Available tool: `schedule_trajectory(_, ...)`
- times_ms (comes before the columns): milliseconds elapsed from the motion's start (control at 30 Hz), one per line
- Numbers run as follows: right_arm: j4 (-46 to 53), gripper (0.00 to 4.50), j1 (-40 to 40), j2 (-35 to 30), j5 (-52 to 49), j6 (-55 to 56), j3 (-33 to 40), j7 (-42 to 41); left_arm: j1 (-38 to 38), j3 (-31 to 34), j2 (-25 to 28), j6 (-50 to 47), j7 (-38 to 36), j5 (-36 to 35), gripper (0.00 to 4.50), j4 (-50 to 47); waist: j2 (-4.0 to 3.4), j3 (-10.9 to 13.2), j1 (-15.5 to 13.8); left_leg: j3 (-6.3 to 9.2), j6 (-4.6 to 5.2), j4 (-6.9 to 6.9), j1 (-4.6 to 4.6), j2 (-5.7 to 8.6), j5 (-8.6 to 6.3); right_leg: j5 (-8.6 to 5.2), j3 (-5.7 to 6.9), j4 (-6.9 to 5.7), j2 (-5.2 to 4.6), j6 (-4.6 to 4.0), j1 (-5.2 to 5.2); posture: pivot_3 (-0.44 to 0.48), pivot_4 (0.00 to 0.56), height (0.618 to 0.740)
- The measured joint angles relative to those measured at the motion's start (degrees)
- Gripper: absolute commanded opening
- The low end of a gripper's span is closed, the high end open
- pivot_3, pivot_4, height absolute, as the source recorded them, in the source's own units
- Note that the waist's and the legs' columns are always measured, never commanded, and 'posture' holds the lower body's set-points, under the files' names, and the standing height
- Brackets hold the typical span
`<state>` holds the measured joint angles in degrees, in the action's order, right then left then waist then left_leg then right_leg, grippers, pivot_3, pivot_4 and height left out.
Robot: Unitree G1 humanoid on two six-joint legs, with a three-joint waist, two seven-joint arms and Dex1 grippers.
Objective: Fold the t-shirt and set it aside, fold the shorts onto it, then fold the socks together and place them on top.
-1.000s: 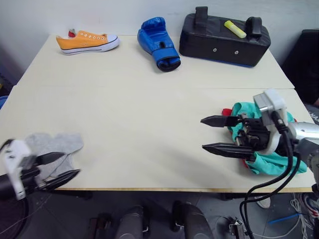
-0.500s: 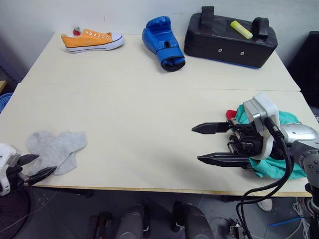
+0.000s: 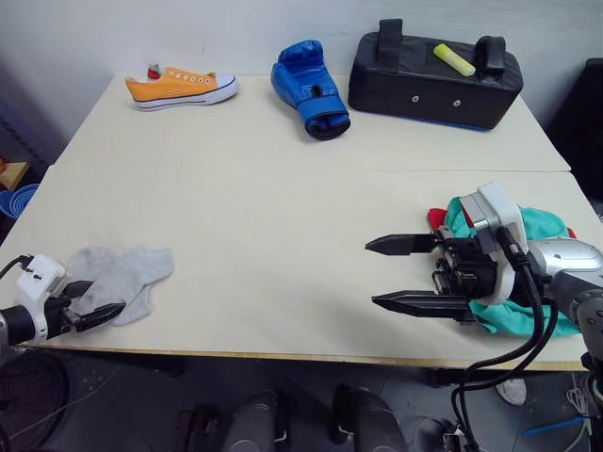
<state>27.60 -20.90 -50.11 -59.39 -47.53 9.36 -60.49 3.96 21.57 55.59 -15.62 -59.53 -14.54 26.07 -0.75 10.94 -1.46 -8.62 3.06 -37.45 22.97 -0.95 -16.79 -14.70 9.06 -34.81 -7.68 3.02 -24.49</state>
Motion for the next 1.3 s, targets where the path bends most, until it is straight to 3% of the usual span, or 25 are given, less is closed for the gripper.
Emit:
schedule_trajectory(267, 0.68, 4.5, 1.92, -0.77, 1.41, 0.92, 0.04, -0.03, 0.25, -1.91, 0.81, -6.1, -1.12, -0.74, 0.86, -3.19, -0.39, -0.24, 0.15, -0.01, 0.01, 0.06, -0.09, 0.0, 0.08, -0.01, -0.03, -0.06, 0.0, -0.04, 0.01, 0.0, 0.15, 0.74)
schedule_trajectory(333, 1.5, 4.5, 2.81, -0.8, 2.23, 1.58, 0.1, -0.05, -0.69, -1.87, 0.27, -11.76, -0.51, -2.19, 0.29, -8.25, -0.39, -0.24, 0.01, -0.01, 0.02, 0.04, -0.07, 0.02, 0.09, 0.0, -0.03, -0.03, -0.01, -0.03, 0.03, 0.0, 0.15, 0.74)
schedule_trajectory(400, 1.62, 4.5, 3.9, -0.81, 3.26, 2.41, 0.1, -0.05, -2.08, -2.37, -1.99, -18.62, 0.51, -4.8, 0.03, -17.21, -0.39, -0.24, -0.15, -0.01, 0.09, 0.02, -0.02, 0.12, 0.09, 0.05, -0.04, 0.03, -0.15, 0.07, 0.07, 0.0, 0.15, 0.74)
schedule_trajectory(567, 1.96, 4.5, 5.32, -0.99, 8.14, 5.26, 0.0, 0.61, 2.44, -8.23, -13.34, -36.67, 9.39, -11.82, 0.02, -36.21, -0.31, -0.22, -0.92, -0.01, 0.2, -0.21, 0.13, 0.28, 0.2, 0.24, -0.03, 0.17, -0.28, 0.41, 0.21, 0.0, 0.15, 0.74)
schedule_trajectory(667, 2.41, 4.5, 6.44, -1.13, 10.42, 6.3, -0.11, 0.71, 7.86, -13.81, -20.0, -46.34, 16.02, -14.28, 0.02, -43.28, 0.17, -0.08, -1.22, -0.01, 0.14, -0.35, 0.21, 0.28, 0.29, 0.27, -0.02, 0.13, -0.21, 0.47, 0.21, 0.0, 0.15, 0.74)
schedule_trajectory(733, 2.72, 4.5, 6.73, -1.25, 11.11, 6.47, -0.15, 0.99, 15.77, -18.19, -27.43, -51.14, 23.39, -12.85, 0.02, -42.84, 0.39, -0.01, -1.67, 0.03, 0.16, -0.5, 0.27, 0.27, 0.31, 0.28, 0.02, 0.08, -0.13, 0.48, 0.25, 0.0, 0.15, 0.74)
schedule_trajectory(800, 3.08, 4.5, 6.79, -1.24, 11.53, 6.58, -0.21, 1.13, 19.08, -19.74, -30.73, -52.93, 26.2, -12.55, 0.02, -42.3, 0.56, 0.05, -1.58, 0.03, 0.17, -0.54, 0.3, 0.23, 0.3, 0.29, 0.02, 0.09, -0.07, 0.49, 0.25, 0.0, 0.15, 0.74)
schedule_trajectory(867, 3.24, 4.5, 6.6, -1.2, 13.15, 7.48, -0.7, 1.59, 27.65, -22.67, -38.22, -55.51, 31.66, -10.48, 0.02, -35.6, 0.77, 0.14, -1.74, 0.04, 0.23, -0.63, 0.34, 0.23, 0.33, 0.32, 0.05, 0.1, -0.01, 0.54, 0.28, 0.0, 0.15, 0.74)
schedule_trajectory(967, 3.15, 4.5, 6.05, -1.14, 15.43, 8.35, -2.47, 2.23, 33.66, -27.21, -42.81, -56.43, 34.54, -9.26, 0.02, -30.75, 1.01, 0.2, -0.94, -0.05, 0.42, -0.61, 0.32, 0.14, 0.33, 0.31, 0.01, 0.17, 0.07, 0.53, 0.28, 0.0, 0.15, 0.74)
schedule_trajectory(1200, 1.35, 4.5, 5.45, -0.85, 20.69, 10.35, -4.51, 4.42, 36.05, -28.83, -43.45, -60.73, 34.82, -10.17, 2.22, -30.1, 1.12, 0.26, 0.02, 0.0, 0.33, -0.6, 0.3, 0.04, 0.45, 0.18, 0.07, 0.08, 0.17, 0.39, 0.24, 0.0, 0.15, 0.74)
schedule_trajectory(1267, 1.37, 4.5, 5.57, -0.69, 22.26, 11.37, -5.08, 4.77, 36.05, -28.33, -40.76, -63.64, 33.47, -11.99, 2.83, -32.47, 1.14, 0.28, 0.23, 0.0, 0.25, -0.61, 0.3, 0.04, 0.44, 0.18, 0.03, 0.0, 0.16, 0.39, 0.19, 0.0, 0.15, 0.74)
schedule_trajectory(1300, 1.37, 4.5, 5.71, -0.66, 23.09, 11.62, -5.17, 5.12, 35.99, -27.85, -38.44, -65.04, 32.38, -12.96, 2.83, -33.9, 1.15, 0.28, 0.3, 0.0, 0.02, -0.61, 0.28, 0.03, 0.35, 0.18, 0.02, -0.04, 0.16, 0.38, 0.18, 0.0, 0.15, 0.74)
